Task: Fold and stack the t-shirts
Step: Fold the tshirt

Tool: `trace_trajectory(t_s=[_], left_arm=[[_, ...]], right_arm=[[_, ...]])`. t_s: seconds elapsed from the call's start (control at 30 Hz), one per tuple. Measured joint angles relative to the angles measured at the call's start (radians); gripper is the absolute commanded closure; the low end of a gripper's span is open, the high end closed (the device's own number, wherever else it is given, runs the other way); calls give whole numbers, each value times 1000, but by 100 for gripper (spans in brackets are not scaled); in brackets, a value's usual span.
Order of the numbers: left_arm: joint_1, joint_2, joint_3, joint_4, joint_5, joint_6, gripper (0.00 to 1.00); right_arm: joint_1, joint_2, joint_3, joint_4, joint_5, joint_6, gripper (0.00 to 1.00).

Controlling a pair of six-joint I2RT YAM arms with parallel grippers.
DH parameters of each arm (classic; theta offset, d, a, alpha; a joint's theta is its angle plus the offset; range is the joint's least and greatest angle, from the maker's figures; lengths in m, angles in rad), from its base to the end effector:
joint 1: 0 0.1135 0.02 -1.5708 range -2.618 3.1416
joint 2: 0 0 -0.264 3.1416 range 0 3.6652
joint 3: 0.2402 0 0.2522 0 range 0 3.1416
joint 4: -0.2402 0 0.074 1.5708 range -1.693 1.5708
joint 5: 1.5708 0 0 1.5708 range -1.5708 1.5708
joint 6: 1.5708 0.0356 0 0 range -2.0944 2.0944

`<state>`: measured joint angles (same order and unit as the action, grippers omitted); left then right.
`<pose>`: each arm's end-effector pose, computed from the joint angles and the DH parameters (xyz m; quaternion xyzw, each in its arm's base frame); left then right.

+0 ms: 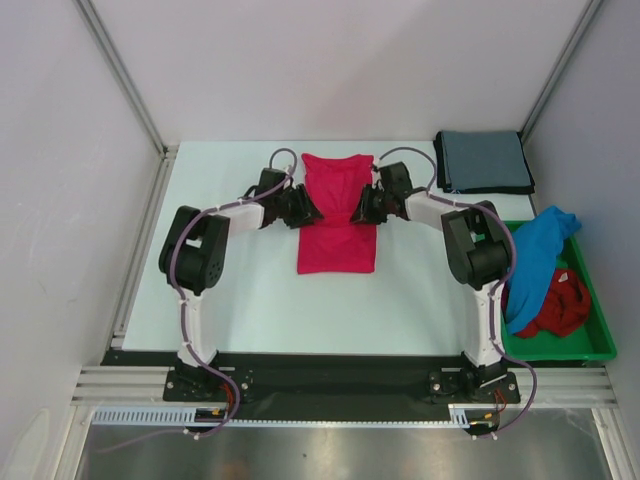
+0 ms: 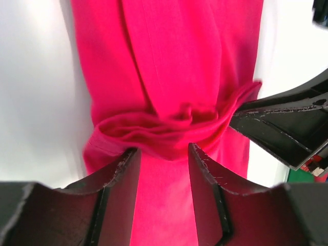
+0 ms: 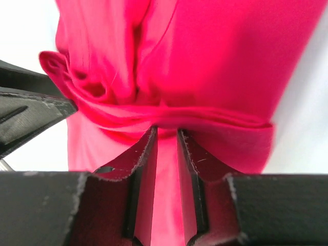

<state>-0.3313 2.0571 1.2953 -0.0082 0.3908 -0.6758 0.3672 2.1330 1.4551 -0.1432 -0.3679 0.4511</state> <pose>0.4105 -0.1556 0.1468 -0.0803 0.9030 -0.3411 0.2486 0.4268 0.1779 0.1515 -0.0285 0.9169 0.2994 0.2625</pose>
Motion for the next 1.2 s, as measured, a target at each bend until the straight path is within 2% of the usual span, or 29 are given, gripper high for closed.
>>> trace_trajectory(t_s=[0.17, 0.33, 0.43, 0.5, 0.6, 0.77, 0.9, 1.07, 1.2], left_arm=[[34, 74, 96, -2, 17, -16, 53], [76, 111, 226, -47, 35, -31, 51], [92, 92, 273, -61, 35, -29, 48], [98, 47, 250, -66, 35, -30, 46], [97, -83, 105, -45, 40, -31, 43], [85, -338, -224, -24, 42, -27, 41], [70, -507, -475, -13, 39, -23, 44], [7, -592, -664, 28, 32, -29, 44], [-9, -580, -712, 55, 31, -31, 43]], right_arm=[[-38, 78, 108, -16, -18, -1, 73], [-69, 152, 301, -86, -21, -20, 73], [-84, 130, 322, -103, -21, -30, 67], [-93, 82, 267, -101, -21, -29, 63], [-98, -70, 55, -92, -34, -21, 61], [-98, -325, -278, -67, -87, -15, 62], [-96, -473, -476, -41, -138, -13, 73], [-96, -533, -656, 39, -204, 2, 74], [-96, -519, -716, 95, -237, 5, 70]])
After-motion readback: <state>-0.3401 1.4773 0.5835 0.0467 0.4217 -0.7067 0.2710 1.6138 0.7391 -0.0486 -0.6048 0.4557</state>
